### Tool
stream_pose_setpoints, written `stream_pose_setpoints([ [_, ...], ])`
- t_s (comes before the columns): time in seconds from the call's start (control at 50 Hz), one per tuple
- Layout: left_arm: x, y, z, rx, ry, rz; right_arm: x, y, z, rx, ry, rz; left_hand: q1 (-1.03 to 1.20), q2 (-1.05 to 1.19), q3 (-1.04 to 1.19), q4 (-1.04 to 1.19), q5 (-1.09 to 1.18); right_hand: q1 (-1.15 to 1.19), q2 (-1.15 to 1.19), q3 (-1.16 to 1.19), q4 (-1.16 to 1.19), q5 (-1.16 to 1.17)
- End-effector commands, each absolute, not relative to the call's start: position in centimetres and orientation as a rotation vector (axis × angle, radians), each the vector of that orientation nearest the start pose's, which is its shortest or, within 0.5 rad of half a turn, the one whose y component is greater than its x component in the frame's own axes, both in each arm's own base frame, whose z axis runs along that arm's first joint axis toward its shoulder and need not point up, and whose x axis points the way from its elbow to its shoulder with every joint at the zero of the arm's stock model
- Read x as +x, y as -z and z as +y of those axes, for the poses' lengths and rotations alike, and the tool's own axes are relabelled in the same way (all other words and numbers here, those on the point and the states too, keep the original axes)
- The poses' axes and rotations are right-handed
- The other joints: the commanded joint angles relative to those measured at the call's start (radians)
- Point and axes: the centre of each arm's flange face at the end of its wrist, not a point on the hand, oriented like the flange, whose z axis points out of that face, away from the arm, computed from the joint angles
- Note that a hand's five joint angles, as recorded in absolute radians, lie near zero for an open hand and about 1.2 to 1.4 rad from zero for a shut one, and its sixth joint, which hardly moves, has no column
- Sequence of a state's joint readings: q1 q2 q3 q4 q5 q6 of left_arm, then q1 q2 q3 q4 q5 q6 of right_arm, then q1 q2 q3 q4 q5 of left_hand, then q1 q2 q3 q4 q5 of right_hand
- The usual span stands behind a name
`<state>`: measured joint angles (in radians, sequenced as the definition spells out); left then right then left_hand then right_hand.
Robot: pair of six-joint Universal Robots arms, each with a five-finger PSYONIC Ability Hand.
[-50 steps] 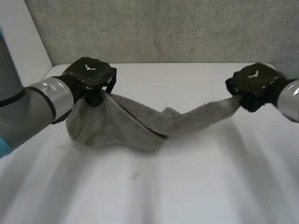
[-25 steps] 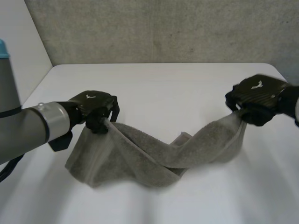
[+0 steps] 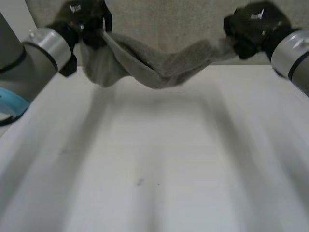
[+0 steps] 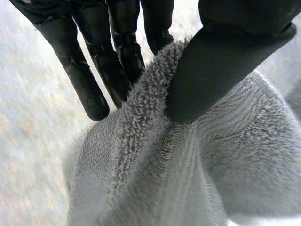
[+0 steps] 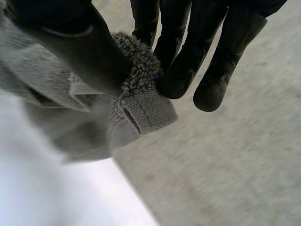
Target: Fold the towel.
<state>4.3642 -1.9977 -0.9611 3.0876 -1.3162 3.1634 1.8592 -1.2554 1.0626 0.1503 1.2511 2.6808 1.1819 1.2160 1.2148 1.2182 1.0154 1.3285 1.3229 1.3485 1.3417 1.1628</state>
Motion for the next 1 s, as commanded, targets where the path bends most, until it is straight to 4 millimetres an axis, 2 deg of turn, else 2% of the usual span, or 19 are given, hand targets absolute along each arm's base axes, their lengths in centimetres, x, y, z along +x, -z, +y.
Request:
stream_pose_setpoints([
  [0.02, -27.9, -26.7, -31.3, 0.875, 2.298, 2.501, 25.5, -29.0, -29.9, -1.263, 2.006, 1.965, 0.214, 0.18, 0.182, 0.178, 0.206, 0.068, 0.073, 0.048, 0.055, 0.059],
  [0.06, -27.6, -24.0, -30.5, 0.944, 2.18, 2.526, 25.2, -26.8, -29.2, -1.341, 1.927, 2.015, 0.214, 0.18, 0.182, 0.178, 0.206, 0.068, 0.073, 0.048, 0.055, 0.059],
  [0.08, -27.6, -24.0, -30.5, 0.944, 2.179, 2.526, 25.2, -26.8, -29.2, -1.341, 1.926, 2.015, 0.214, 0.18, 0.182, 0.178, 0.206, 0.068, 0.073, 0.048, 0.055, 0.059],
  [0.1, -27.4, -22.6, -30.1, 0.979, 2.12, 2.54, 25.1, -25.7, -28.8, -1.379, 1.883, 2.038, 0.197, 0.163, 0.164, 0.161, 0.189, 0.068, 0.073, 0.048, 0.055, 0.059],
  [0.12, -27.4, -22.5, -30.1, 0.979, 2.119, 2.54, 25.1, -25.7, -28.8, -1.38, 1.882, 2.038, 0.197, 0.163, 0.164, 0.161, 0.189, 0.068, 0.073, 0.048, 0.055, 0.059],
  [0.16, -27.1, -20.3, -29.2, 1.038, 2.045, 2.538, 24.9, -23.4, -28.0, -1.448, 1.789, 2.075, 0.124, 0.09, 0.091, 0.088, 0.116, 0.068, 0.073, 0.048, 0.055, 0.059],
  [0.18, -27.1, -20.3, -29.2, 1.038, 2.044, 2.538, 24.9, -23.4, -27.9, -1.448, 1.788, 2.076, 0.124, 0.09, 0.091, 0.087, 0.116, 0.068, 0.073, 0.048, 0.055, 0.059],
  [0.22, -26.9, -18.1, -28.6, 1.076, 1.991, 2.541, 24.7, -21.5, -27.2, -1.491, 1.711, 2.108, 0.054, 0.02, 0.021, 0.017, 0.046, 0.068, 0.073, 0.048, 0.055, 0.059],
  [0.32, -26.7, -16.4, -27.9, 1.105, 1.966, 2.532, 24.6, -19.9, -26.5, -1.513, 1.631, 2.123, -0.043, -0.077, -0.076, -0.08, -0.051, 0.068, 0.073, 0.048, 0.055, 0.059],
  [0.5, -26.3, -16.3, -27.5, 1.093, 1.965, 2.529, 24.5, -19.4, -26.2, -1.513, 1.6, 2.115, -0.287, -0.321, -0.32, -0.324, -0.295, 0.068, 0.073, 0.048, 0.055, 0.059],
  [0.66, -25.5, -18.6, -26.4, 1.066, 2.028, 2.474, 24.5, -19.1, -26.1, -1.514, 1.589, 2.118, -0.583, -0.617, -0.616, -0.62, -0.591, 0.068, 0.073, 0.048, 0.055, 0.059],
  [0.82, -25.1, -19.9, -25.1, 1.06, 2.089, 2.422, 24.5, -18.7, -26.1, -1.514, 1.591, 2.117, -0.616, -0.65, -0.649, -0.652, -0.624, 0.068, 0.073, 0.048, 0.055, 0.059],
  [1.0, -24.9, -19.8, -24.2, 1.066, 2.155, 2.356, 24.5, -18.5, -26.1, -1.514, 1.582, 2.119, -0.596, -0.63, -0.628, -0.632, -0.604, 0.068, 0.073, 0.048, 0.055, 0.059],
])
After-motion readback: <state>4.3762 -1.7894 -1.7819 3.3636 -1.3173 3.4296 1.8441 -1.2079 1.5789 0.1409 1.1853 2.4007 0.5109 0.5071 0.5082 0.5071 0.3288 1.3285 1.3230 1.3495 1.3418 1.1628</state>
